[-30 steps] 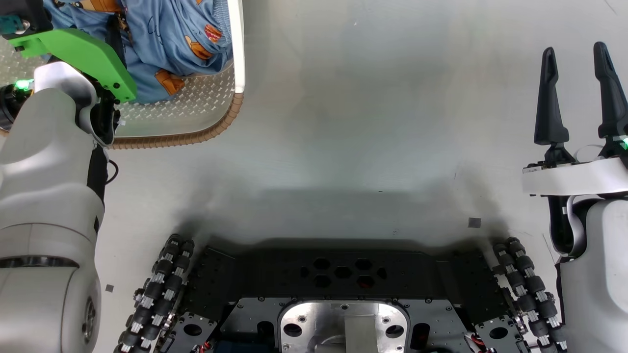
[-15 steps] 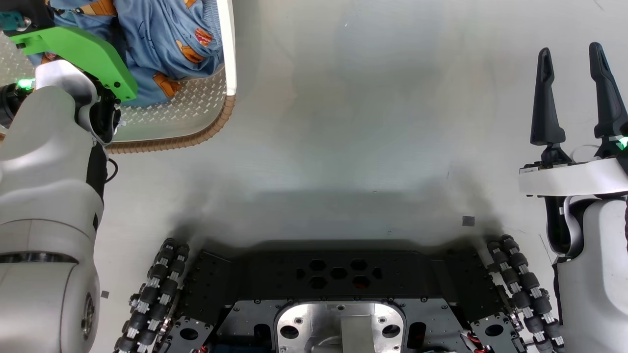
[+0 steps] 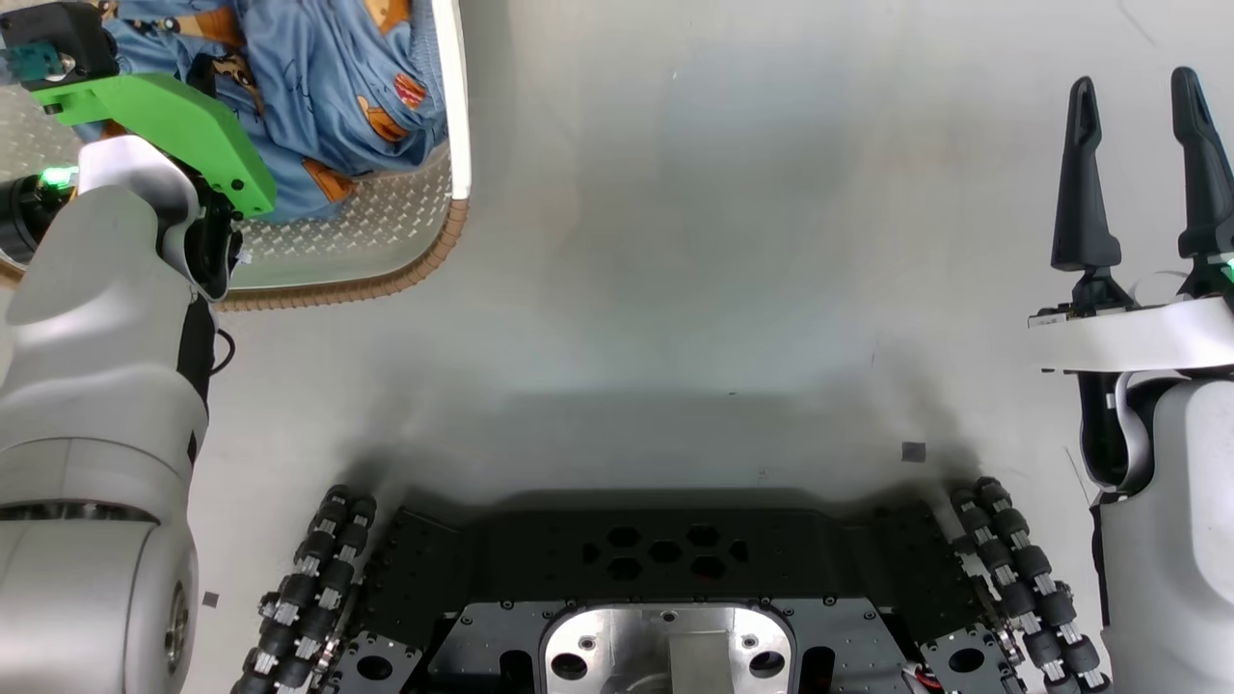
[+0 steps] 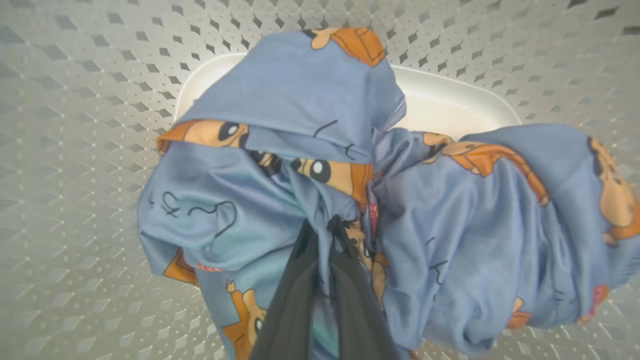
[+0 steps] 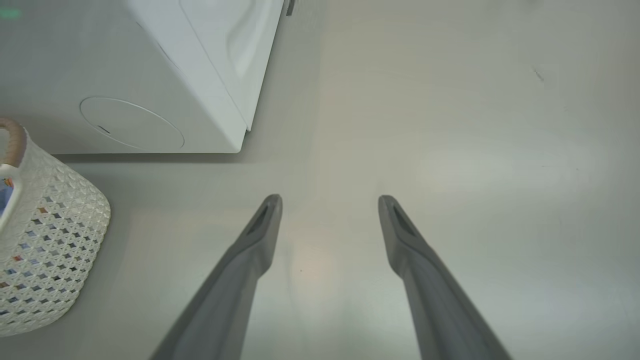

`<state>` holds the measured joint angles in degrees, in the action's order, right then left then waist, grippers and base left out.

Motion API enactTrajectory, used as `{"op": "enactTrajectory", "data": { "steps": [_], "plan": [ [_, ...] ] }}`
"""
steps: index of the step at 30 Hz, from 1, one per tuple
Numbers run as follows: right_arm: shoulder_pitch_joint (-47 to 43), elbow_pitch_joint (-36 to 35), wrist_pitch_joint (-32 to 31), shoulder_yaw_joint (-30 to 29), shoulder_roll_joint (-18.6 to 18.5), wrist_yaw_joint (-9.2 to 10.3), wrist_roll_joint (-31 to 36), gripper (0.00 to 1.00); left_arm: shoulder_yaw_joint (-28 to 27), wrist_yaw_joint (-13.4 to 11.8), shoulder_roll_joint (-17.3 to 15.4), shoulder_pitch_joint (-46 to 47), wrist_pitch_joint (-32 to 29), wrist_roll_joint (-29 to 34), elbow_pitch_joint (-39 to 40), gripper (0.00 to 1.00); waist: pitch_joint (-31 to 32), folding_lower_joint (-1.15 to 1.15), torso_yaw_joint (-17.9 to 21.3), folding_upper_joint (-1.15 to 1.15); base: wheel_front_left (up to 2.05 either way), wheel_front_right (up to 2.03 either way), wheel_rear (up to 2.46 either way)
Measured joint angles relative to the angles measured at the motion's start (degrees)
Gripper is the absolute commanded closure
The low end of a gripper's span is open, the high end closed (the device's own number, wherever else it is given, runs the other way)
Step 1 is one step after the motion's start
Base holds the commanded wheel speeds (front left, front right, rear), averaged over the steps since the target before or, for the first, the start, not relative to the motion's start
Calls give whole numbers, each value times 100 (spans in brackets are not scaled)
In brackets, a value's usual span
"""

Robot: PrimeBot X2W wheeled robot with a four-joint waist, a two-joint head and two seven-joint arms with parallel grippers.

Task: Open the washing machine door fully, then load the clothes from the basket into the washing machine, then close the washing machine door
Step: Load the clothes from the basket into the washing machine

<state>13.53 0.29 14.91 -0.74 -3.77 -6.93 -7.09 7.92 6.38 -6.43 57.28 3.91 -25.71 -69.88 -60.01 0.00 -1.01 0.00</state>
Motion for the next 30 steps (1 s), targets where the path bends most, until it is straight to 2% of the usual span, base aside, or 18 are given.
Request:
{"op": "enactTrajectory", "data": {
  "steps": [17, 30],
  "plan": [
    [158, 532, 0, 79, 4, -4, -29, 0, 11, 42, 73, -523, 684, -21, -27, 100, 952, 0, -52, 0, 0, 0, 0],
    [159, 847, 0, 127, -3, -7, -48, 0, 92, 73, 152, -1127, 935, -60, -30, 100, 1723, 0, -169, 0, 0, 0, 0]
  ]
}}
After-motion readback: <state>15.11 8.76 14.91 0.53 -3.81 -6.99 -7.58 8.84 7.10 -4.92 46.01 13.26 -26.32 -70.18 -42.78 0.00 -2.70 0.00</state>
